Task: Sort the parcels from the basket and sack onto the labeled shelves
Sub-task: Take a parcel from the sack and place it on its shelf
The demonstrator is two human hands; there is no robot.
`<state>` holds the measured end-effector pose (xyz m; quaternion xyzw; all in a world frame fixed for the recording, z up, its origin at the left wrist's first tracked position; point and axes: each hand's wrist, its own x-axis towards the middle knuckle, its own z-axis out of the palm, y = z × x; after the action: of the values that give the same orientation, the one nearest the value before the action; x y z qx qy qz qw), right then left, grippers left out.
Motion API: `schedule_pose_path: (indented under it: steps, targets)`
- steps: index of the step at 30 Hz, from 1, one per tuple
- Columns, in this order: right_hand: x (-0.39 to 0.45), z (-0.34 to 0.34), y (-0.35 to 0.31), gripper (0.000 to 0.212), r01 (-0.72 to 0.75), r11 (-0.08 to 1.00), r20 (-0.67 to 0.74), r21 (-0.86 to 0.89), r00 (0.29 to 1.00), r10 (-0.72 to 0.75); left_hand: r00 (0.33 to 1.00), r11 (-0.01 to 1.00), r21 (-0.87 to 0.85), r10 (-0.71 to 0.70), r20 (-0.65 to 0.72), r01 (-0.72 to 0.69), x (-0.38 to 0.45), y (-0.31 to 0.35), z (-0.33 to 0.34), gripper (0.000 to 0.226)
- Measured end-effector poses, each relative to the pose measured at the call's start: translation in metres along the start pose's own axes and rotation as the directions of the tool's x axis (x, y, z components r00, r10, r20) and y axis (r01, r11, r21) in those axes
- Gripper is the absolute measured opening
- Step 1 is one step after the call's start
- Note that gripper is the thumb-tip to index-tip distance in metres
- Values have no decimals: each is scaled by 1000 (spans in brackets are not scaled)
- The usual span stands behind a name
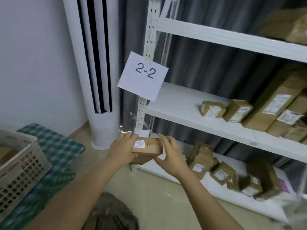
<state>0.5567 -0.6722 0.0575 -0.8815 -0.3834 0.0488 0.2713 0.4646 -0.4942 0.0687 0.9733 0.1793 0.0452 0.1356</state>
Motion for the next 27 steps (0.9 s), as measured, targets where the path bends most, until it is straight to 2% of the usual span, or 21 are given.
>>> schedule_pose_path:
  steps: [8, 15, 20, 24, 27]
  targets:
    - [-73, -40, 68, 76, -340, 939, -78, -62, 939, 335, 992, 992, -44, 122, 13, -122, 11, 60, 18, 68]
    - [-100, -80, 112, 71, -443, 891, -149, -96, 892, 427, 969, 970, -48, 235, -71, -239, 24, 119, 18, 66]
    - [-93, -118, 137, 73, -419, 904, -168, -81, 900, 402, 945, 957, -44, 275, -180, -287, 44, 161, 9, 62]
    - [-78, -152, 139, 97, -221, 975, -222, 25, 950, 221, 918, 940, 59, 341, -203, -336, 61, 199, 8, 58]
    - [-57, -170, 132, 102, -79, 986, -124, -145, 990, 61, 903, 921, 140, 384, -192, -363, 66, 231, 12, 60]
